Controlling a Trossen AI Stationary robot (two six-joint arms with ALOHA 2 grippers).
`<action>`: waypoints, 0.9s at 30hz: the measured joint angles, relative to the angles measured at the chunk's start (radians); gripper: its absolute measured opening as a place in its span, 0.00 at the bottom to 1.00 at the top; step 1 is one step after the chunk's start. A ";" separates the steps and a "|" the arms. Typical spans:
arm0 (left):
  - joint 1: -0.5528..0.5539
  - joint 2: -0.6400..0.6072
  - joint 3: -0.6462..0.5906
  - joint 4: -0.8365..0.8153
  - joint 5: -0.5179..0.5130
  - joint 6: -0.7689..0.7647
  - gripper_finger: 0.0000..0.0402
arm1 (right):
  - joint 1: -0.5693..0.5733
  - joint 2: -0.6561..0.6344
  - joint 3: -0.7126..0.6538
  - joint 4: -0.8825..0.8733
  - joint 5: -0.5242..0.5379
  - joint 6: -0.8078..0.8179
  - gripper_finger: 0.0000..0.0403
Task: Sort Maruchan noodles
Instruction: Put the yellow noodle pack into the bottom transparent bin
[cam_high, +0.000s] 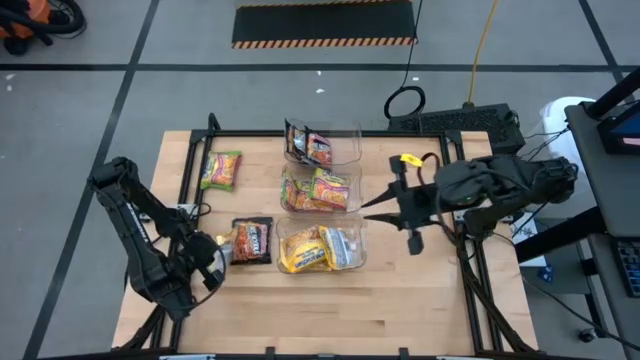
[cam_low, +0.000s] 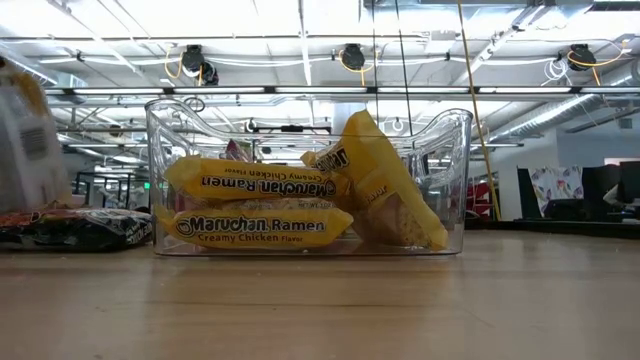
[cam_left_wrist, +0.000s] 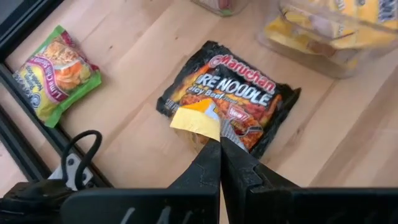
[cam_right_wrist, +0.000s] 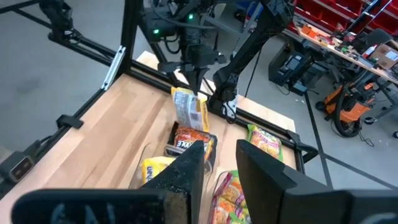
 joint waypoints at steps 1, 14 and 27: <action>0.003 0.000 0.010 0.000 -0.006 0.000 0.00 | 0.004 -0.008 0.000 -0.013 0.000 0.001 0.23; 0.080 -0.002 0.208 0.002 -0.140 0.206 0.00 | 0.006 -0.066 0.000 -0.118 0.001 0.006 0.23; 0.242 -0.002 0.403 0.001 -0.299 0.500 0.00 | 0.006 -0.101 0.000 -0.290 0.001 0.119 0.23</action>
